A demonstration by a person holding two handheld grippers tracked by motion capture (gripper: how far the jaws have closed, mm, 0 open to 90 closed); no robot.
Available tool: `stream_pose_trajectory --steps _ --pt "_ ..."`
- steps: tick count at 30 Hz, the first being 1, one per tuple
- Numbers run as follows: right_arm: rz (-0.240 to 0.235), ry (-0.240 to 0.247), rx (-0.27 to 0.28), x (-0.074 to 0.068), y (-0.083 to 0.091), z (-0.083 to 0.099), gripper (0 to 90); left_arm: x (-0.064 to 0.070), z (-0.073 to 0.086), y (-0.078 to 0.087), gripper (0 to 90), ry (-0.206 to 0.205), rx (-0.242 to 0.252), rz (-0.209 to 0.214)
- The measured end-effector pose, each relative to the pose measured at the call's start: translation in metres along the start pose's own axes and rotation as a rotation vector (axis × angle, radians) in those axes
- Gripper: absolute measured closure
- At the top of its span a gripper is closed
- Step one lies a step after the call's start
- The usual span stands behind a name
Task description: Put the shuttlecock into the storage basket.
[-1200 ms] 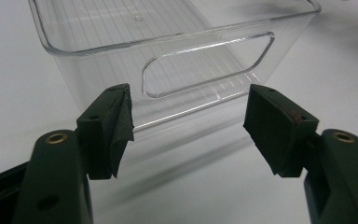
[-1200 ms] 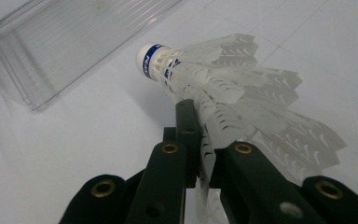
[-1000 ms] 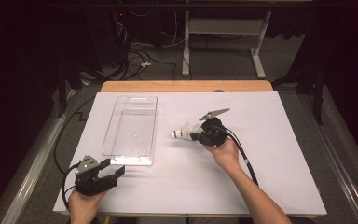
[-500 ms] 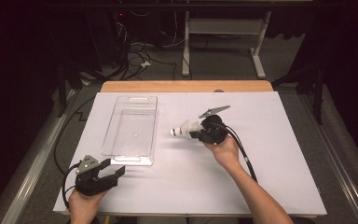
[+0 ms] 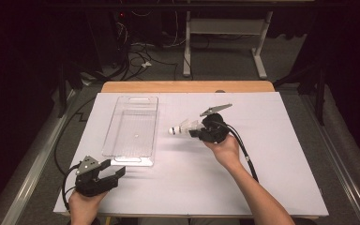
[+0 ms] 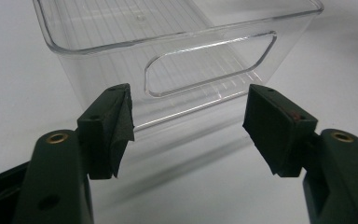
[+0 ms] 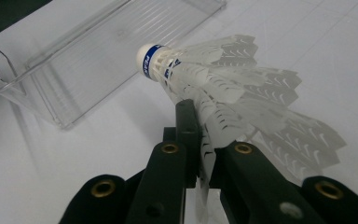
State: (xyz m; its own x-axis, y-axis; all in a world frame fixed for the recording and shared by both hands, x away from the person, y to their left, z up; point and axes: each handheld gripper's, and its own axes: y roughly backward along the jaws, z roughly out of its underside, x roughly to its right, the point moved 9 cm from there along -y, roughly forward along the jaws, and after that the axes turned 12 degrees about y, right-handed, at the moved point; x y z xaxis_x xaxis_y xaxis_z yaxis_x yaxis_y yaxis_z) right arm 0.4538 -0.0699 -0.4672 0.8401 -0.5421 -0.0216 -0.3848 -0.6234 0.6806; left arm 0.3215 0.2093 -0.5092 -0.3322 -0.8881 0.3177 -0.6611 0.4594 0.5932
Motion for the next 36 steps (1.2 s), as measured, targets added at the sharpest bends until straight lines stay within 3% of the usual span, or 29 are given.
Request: stream_pose_trajectory --steps 21,36 --pt "-0.016 0.017 0.017 -0.003 0.003 -0.021 89.2 -0.002 0.000 0.001 33.8 -0.002 -0.003 -0.003" --pt "-0.039 0.029 0.021 -0.008 -0.005 -0.039 89.2 -0.004 -0.001 0.003 33.7 -0.001 0.004 -0.003"
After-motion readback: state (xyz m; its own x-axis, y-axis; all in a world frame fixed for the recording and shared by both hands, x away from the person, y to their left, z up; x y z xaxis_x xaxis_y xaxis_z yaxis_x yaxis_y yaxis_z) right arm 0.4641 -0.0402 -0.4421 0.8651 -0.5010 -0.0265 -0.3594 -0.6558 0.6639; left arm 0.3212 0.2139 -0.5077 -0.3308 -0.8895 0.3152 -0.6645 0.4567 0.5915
